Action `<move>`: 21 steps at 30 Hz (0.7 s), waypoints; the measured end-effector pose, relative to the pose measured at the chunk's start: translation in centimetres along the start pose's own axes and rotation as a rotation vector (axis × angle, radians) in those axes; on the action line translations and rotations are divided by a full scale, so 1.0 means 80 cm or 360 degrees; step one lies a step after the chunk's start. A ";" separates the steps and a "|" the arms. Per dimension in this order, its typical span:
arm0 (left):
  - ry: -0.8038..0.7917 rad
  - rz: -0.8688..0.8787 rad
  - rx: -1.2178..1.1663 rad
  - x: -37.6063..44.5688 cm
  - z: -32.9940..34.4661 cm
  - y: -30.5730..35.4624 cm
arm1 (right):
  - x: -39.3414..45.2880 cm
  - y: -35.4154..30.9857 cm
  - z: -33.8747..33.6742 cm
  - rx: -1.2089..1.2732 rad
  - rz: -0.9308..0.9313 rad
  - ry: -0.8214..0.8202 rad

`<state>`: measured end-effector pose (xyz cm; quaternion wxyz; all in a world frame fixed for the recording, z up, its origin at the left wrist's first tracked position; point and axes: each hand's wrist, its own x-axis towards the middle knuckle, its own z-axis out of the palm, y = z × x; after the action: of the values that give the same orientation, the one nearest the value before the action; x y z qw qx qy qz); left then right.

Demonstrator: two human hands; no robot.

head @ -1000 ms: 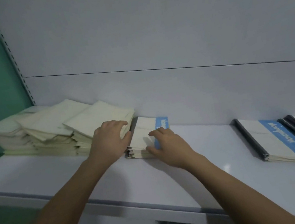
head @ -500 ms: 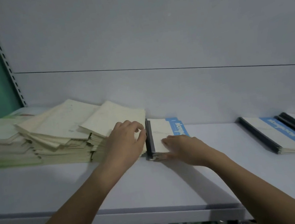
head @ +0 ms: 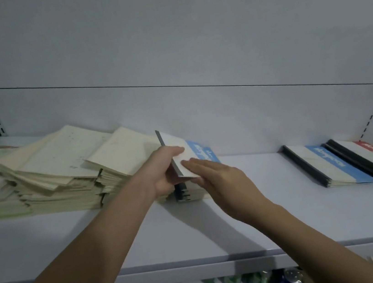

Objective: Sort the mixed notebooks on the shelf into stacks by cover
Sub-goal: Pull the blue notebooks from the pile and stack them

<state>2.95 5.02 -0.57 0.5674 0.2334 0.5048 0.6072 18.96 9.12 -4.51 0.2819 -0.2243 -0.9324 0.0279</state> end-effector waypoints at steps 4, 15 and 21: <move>0.0186 0.0367 0.0204 0.007 -0.018 0.010 | 0.010 0.019 -0.003 0.0338 0.0152 -0.0125; 0.0575 0.0718 0.0889 -0.006 -0.080 0.039 | 0.021 0.064 0.086 -0.0183 0.0359 -0.0577; 0.0599 0.0711 0.0791 -0.018 -0.096 0.052 | 0.018 0.066 0.064 -0.0288 0.0262 -0.0632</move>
<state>-5.17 1.64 0.54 0.2446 0.3524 0.6688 0.6072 17.28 14.83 -9.03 0.0685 -0.3142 -0.9468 0.0106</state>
